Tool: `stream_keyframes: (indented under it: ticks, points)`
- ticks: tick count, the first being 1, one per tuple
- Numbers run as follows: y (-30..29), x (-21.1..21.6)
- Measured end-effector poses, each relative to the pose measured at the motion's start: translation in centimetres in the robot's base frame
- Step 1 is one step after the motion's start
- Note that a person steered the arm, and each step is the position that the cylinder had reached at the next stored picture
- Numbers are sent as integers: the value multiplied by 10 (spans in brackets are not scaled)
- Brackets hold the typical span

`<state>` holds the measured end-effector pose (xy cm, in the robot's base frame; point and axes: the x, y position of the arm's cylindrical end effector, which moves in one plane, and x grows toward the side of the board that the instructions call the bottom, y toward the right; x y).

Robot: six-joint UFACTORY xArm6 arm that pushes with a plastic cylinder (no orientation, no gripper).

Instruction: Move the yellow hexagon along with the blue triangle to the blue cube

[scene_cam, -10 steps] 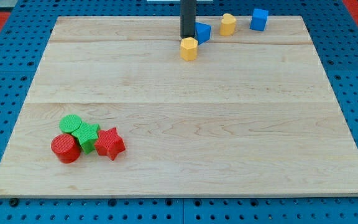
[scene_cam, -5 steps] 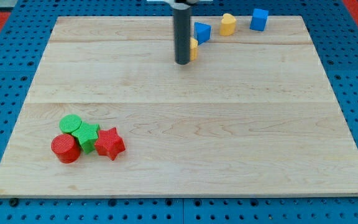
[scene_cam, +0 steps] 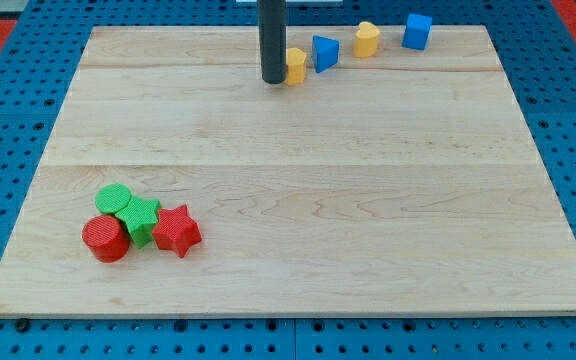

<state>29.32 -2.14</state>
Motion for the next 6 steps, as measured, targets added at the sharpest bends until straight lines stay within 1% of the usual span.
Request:
stream_keyframes:
  ticks: [2, 3, 6]
  points:
    - [7, -27]
    - [25, -29]
    - [109, -30]
